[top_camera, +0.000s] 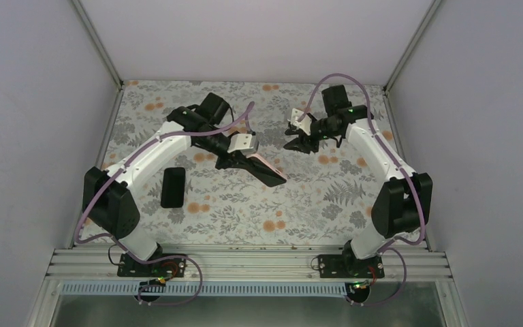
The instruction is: Take the phone out of the phone case
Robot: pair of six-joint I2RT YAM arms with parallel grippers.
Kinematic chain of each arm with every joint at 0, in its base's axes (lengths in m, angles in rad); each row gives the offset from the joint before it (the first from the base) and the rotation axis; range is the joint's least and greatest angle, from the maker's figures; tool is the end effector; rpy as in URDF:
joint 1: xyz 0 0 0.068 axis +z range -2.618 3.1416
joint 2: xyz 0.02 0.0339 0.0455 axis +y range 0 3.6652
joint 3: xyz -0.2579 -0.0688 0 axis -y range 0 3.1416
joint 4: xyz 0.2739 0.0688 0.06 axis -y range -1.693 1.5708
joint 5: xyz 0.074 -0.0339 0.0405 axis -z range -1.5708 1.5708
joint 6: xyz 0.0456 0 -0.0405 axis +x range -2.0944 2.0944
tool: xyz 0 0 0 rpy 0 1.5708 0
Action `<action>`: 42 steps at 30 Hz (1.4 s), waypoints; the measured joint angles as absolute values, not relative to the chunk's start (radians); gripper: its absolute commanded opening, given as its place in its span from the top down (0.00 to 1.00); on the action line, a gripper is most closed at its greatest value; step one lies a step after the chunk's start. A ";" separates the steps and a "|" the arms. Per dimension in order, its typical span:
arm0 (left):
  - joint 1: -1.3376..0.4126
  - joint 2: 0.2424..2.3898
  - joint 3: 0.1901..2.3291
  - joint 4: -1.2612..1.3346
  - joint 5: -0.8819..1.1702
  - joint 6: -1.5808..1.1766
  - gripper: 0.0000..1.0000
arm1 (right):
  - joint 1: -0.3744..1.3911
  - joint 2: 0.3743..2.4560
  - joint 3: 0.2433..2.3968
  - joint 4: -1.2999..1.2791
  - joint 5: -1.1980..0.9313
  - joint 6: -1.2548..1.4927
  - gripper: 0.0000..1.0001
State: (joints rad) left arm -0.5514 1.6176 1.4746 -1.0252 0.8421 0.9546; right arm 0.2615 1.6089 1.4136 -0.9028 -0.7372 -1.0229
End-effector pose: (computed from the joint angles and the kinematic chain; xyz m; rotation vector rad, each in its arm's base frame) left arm 0.2825 -0.2137 0.2955 1.8189 1.6168 -0.9643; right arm 0.3391 0.1225 0.2810 -1.5951 1.7647 0.6374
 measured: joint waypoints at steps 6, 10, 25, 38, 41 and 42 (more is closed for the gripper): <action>-0.549 1.618 1.475 -1.035 0.850 0.954 0.98 | 0.260 1.611 1.417 -0.913 -0.739 -1.048 0.43; -0.515 1.618 1.475 -1.028 0.882 0.955 0.98 | 0.258 1.560 1.355 -0.929 -0.741 -1.077 0.43; -0.464 1.665 1.503 -1.028 0.990 0.962 0.98 | 0.255 1.428 1.227 -1.032 -0.859 -1.133 0.46; -0.464 1.665 1.506 -1.028 1.003 0.962 0.98 | 0.255 1.443 1.227 -1.005 -0.871 -1.113 0.47; -0.464 1.664 1.506 -1.028 1.001 0.962 0.98 | 0.255 1.447 1.228 -1.003 -0.871 -1.106 0.48; -0.464 1.664 1.506 -1.028 1.000 0.961 0.98 | 0.255 1.448 1.228 -1.002 -0.871 -1.103 0.49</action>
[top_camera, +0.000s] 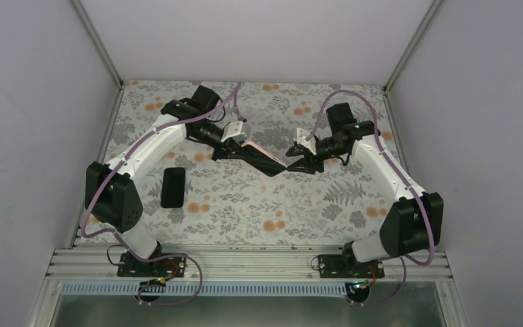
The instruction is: Take the phone out of the phone case
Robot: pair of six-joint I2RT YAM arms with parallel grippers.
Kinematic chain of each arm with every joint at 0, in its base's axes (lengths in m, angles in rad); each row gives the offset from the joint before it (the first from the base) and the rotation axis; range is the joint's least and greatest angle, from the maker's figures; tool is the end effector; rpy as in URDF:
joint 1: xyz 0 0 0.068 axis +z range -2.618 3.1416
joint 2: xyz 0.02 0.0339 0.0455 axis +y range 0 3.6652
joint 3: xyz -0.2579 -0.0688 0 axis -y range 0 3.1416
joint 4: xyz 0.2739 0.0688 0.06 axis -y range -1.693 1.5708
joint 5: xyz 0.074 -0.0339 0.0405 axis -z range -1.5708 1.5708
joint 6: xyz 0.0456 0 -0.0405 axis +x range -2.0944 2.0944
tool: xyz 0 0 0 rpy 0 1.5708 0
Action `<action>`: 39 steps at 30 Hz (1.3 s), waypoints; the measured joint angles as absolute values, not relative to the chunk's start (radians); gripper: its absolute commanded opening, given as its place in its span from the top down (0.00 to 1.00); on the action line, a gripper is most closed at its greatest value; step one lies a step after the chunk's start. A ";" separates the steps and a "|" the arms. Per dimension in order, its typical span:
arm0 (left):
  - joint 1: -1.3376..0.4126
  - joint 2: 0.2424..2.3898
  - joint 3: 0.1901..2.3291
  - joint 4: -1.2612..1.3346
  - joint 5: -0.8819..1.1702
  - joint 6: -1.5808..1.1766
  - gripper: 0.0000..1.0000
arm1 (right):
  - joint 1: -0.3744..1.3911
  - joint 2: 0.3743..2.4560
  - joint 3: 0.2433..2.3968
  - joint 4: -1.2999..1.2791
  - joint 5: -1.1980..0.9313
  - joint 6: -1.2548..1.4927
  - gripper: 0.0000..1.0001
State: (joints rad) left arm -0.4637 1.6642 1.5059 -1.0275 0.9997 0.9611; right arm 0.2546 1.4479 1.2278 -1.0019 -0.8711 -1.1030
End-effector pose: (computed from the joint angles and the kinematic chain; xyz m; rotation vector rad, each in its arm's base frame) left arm 0.3058 -0.1958 0.2949 1.6971 1.5885 -1.1126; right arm 0.2855 0.1104 0.2711 -1.6277 1.7105 0.8274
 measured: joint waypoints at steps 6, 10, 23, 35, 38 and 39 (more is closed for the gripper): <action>-0.462 1.664 1.509 -1.026 0.996 0.960 0.98 | 0.255 1.449 1.228 -0.976 -0.865 -1.064 0.49; -0.463 1.665 1.512 -1.028 0.995 0.960 0.98 | 0.255 1.453 1.230 -0.958 -0.856 -1.036 0.49; -0.464 1.698 1.532 -1.053 0.997 0.957 0.98 | 0.307 1.482 1.255 -0.924 -0.797 -0.950 0.48; -0.474 1.713 1.542 -1.068 1.023 0.951 0.98 | 0.364 1.539 1.328 -0.935 -0.817 -0.909 0.44; -0.474 1.713 1.544 -1.079 1.014 0.949 0.98 | 0.383 1.593 1.377 -0.981 -0.836 -0.917 0.44; -0.474 1.713 1.544 -1.081 1.008 0.944 0.98 | 0.391 1.611 1.394 -0.996 -0.841 -0.918 0.44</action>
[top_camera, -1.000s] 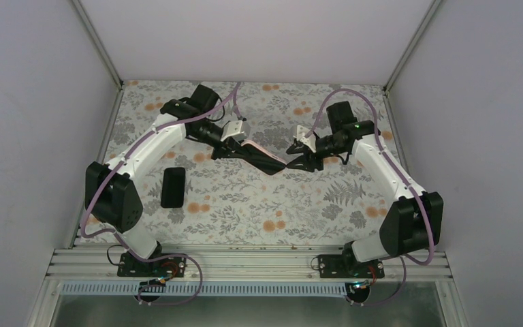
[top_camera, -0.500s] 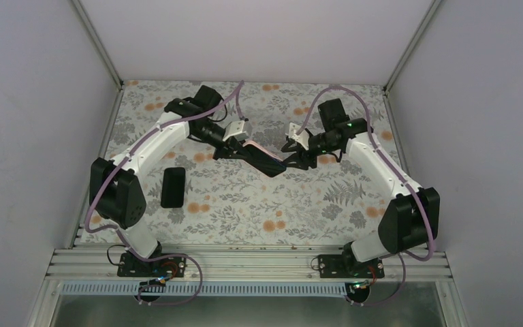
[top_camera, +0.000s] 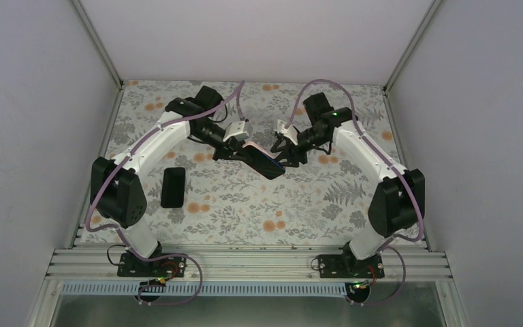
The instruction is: Take the phone out of the phone case
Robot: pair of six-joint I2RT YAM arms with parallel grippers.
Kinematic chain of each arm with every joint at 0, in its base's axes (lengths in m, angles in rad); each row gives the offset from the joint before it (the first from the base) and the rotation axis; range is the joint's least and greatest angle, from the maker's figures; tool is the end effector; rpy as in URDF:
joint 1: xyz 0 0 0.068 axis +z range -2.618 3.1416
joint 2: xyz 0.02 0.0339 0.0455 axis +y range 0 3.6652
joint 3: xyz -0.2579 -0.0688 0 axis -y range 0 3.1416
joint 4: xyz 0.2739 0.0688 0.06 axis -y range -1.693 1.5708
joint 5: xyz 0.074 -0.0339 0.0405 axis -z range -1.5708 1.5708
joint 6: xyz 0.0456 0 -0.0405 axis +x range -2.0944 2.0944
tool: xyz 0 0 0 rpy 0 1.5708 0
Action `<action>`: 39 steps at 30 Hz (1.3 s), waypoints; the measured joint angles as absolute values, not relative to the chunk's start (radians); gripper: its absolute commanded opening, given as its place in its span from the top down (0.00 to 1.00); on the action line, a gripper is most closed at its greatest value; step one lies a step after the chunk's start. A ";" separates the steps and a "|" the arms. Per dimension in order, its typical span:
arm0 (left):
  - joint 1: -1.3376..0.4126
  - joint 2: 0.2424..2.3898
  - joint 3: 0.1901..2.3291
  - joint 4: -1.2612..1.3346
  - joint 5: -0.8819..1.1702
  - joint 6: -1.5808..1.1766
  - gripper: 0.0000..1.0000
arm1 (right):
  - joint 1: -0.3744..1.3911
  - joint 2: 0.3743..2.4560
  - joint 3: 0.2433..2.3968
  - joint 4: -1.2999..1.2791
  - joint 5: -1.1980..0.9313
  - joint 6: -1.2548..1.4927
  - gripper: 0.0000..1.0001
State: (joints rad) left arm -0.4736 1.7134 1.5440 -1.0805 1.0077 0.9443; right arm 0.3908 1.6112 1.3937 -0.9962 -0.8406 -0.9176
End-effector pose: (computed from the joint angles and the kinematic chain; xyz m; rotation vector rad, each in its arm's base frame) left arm 0.3097 -0.2021 0.2884 1.6942 1.6523 -1.1747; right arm 0.3082 0.1637 0.2728 -1.6358 1.8107 0.9353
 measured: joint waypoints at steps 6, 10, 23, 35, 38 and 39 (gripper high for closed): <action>-0.474 1.701 1.511 -1.017 0.993 0.866 0.98 | 0.400 1.707 1.480 -1.057 -0.876 -0.924 0.54; -0.473 1.687 1.477 -0.947 0.960 0.792 0.98 | 0.406 1.737 1.489 -1.067 -0.898 -0.919 0.96; -0.482 1.473 1.346 -0.424 0.733 0.595 0.38 | 0.362 1.661 1.376 -0.776 -0.892 -0.639 0.96; -0.677 1.463 1.132 0.061 0.168 0.529 0.38 | 0.216 1.796 1.452 -0.434 -0.668 -0.089 0.96; -0.756 1.553 1.101 0.172 0.031 0.510 0.38 | 0.228 1.858 1.482 -0.373 -0.611 0.039 0.96; -0.772 1.583 1.097 0.196 -0.006 0.500 0.38 | 0.234 1.871 1.489 -0.365 -0.595 0.070 0.96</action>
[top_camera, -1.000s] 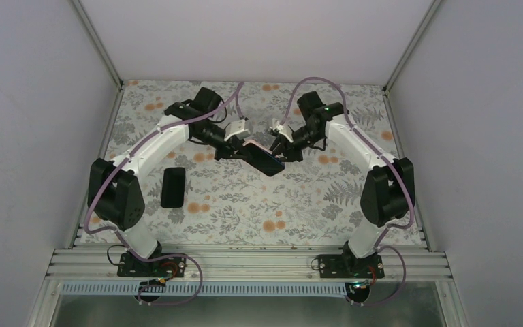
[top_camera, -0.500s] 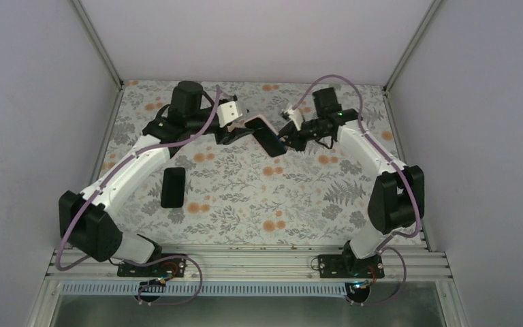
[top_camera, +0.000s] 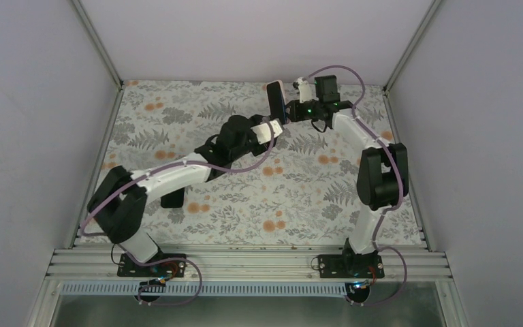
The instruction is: Take the phone out of the phone case
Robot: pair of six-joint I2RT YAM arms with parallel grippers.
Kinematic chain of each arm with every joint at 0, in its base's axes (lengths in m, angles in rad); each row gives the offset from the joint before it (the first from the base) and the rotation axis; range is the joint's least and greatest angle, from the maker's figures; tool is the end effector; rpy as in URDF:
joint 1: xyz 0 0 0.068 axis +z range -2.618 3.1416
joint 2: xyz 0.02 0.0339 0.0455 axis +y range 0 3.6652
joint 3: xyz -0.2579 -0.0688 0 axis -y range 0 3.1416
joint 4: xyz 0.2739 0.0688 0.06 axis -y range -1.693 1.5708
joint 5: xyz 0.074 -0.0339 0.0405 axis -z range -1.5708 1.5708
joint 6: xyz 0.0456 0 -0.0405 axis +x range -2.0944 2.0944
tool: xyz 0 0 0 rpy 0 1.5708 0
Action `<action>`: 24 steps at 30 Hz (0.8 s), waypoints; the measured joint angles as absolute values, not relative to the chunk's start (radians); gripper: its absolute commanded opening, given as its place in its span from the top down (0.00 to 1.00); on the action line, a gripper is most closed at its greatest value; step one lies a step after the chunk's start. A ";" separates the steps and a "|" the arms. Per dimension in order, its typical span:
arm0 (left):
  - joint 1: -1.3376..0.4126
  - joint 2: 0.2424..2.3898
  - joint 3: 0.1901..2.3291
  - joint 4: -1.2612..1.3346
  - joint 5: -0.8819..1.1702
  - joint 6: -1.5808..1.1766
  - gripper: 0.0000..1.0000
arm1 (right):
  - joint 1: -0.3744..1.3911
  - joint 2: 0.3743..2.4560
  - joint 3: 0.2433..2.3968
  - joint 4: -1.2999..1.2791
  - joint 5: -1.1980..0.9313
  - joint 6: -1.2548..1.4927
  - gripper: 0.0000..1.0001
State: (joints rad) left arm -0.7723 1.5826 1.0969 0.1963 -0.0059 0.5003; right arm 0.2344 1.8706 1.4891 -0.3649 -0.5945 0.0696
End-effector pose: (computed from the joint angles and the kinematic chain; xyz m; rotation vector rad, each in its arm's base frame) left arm 0.2924 -0.2844 0.2624 1.1044 1.5018 -0.1830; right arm 0.4364 0.1305 0.2377 -0.4925 2.2495 0.8422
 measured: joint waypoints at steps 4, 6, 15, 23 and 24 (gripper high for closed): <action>-0.788 1.668 1.098 0.289 -0.120 0.466 0.38 | 0.268 1.919 1.570 -0.360 -0.553 0.147 0.96; -0.788 1.703 1.105 0.330 -0.159 0.446 0.38 | 0.282 1.928 1.607 -0.352 -0.551 0.172 0.96; -0.783 1.808 1.143 0.452 -0.262 0.402 0.40 | 0.300 1.928 1.634 -0.322 -0.572 0.229 0.96; -0.762 1.825 1.154 0.498 -0.324 0.395 0.41 | 0.300 1.928 1.620 -0.314 -0.595 0.237 0.96; -0.758 1.825 1.158 0.500 -0.329 0.394 0.41 | 0.300 1.928 1.617 -0.309 -0.598 0.237 0.96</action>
State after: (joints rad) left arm -0.7582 1.8252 1.1584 0.5003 -0.3294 0.3943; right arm 0.3000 1.9282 1.6165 -0.3088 -0.5976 0.2367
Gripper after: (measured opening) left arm 0.596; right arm 0.071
